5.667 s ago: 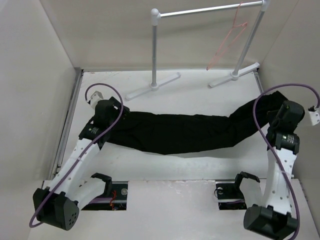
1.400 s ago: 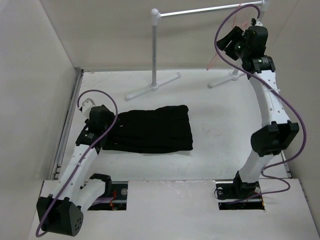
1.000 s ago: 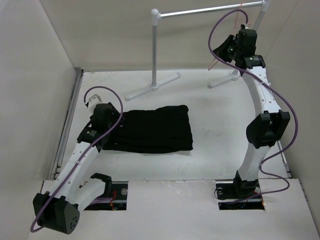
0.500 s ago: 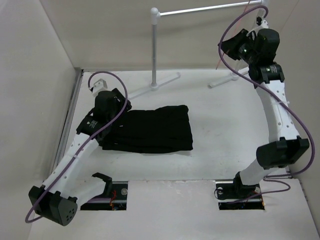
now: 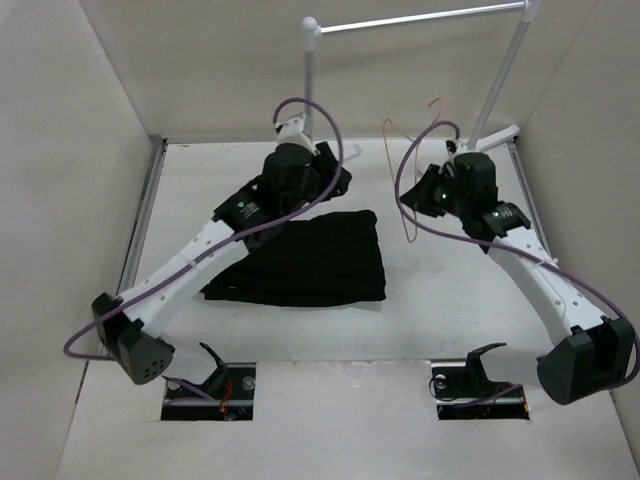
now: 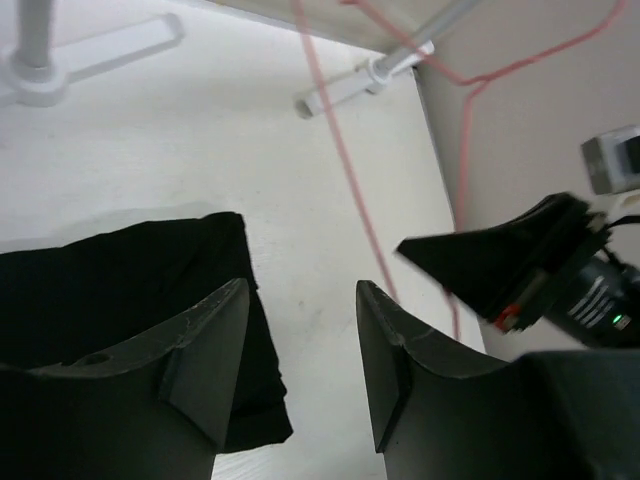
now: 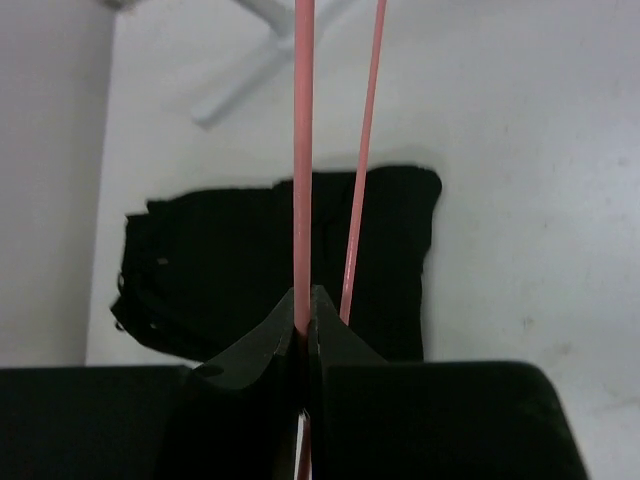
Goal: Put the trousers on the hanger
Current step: Pick up the hanger from the clothesline.
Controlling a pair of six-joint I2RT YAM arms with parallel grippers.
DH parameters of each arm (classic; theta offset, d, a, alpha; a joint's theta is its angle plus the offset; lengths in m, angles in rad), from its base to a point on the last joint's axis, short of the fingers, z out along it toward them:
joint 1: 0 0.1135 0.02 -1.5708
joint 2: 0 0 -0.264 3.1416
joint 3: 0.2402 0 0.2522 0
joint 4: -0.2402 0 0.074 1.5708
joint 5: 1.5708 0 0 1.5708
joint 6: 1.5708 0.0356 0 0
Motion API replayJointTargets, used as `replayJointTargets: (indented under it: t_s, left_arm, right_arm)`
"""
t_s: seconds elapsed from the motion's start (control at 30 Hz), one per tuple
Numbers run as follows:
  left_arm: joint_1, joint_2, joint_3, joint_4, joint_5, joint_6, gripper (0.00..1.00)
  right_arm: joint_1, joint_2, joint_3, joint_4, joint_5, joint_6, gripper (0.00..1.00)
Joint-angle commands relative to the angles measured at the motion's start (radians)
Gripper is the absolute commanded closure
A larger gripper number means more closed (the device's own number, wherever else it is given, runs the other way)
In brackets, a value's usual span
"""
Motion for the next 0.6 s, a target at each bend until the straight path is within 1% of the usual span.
replayJointTargets:
  t_s: [0.0, 0.13, 0.27, 0.33, 0.5, 0.57]
  left_arm:
    - [-0.076, 0.094, 0.071, 0.06, -0.042, 0.059, 0.55]
    - [-0.159, 0.221, 0.128, 0.083, -0.099, 0.102, 0.53]
    - [-0.209, 0.339, 0.183, 0.091, -0.171, 0.131, 0.52]
    - [-0.229, 0.372, 0.208, 0.108, -0.179, 0.127, 0.52]
    - [-0.274, 0.415, 0.245, 0.142, -0.214, 0.133, 0.51]
    - [-0.277, 0.445, 0.263, 0.149, -0.252, 0.136, 0.51]
  right_arm:
    - [0.086, -0.096, -0.075, -0.041, 0.125, -0.037, 0.92]
    - [0.18, -0.159, -0.165, -0.126, 0.233, -0.028, 0.93]
    - [0.266, -0.199, -0.208, -0.189, 0.332, -0.024, 0.93]
    - [0.293, -0.211, -0.222, -0.215, 0.363, -0.014, 0.93]
    - [0.318, -0.248, -0.237, -0.244, 0.386, -0.001, 0.93]
    - [0.326, -0.257, -0.237, -0.249, 0.383, 0.005, 0.93]
